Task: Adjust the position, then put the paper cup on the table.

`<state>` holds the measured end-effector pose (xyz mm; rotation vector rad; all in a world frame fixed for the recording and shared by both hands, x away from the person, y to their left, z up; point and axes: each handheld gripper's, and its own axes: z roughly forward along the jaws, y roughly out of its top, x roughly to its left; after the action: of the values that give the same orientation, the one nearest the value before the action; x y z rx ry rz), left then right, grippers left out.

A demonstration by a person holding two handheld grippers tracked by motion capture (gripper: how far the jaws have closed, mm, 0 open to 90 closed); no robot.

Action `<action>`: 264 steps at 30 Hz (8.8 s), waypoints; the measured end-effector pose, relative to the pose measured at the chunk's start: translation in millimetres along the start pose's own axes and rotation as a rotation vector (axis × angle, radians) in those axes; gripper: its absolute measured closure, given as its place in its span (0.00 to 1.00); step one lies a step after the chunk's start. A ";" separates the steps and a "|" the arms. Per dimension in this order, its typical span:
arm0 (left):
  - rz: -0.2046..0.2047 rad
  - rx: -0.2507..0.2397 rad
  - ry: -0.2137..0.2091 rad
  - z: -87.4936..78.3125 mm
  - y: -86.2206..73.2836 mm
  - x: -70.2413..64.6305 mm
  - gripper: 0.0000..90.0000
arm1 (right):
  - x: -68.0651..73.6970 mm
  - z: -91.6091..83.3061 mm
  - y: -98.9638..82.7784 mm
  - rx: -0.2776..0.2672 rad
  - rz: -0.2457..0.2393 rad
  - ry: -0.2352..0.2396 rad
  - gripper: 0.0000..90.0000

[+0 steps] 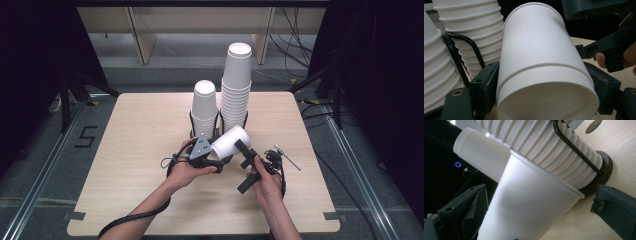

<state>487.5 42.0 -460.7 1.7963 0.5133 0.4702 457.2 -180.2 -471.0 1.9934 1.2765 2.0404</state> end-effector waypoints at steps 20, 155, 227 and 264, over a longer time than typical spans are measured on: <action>0.010 -0.003 0.003 4.5 -0.6 -4.0 0.24 | 1.7 8.5 -11.9 0.049 0.128 0.013 0.01; -0.089 0.024 0.140 -74.3 -29.2 14.5 0.04 | 4.4 -23.3 0.0 -0.011 -1.013 -0.186 0.18; -0.140 0.039 0.189 -94.7 -55.2 13.5 0.06 | -33.5 -37.7 -5.0 0.188 -0.995 -0.329 0.00; -0.151 0.058 0.205 -93.1 -62.5 17.2 0.05 | -47.5 -87.8 0.8 0.283 -1.011 -0.341 0.00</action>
<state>443.2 140.7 -494.9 1.7580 0.8064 0.5420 392.8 -251.9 -496.8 1.2043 1.9651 1.0442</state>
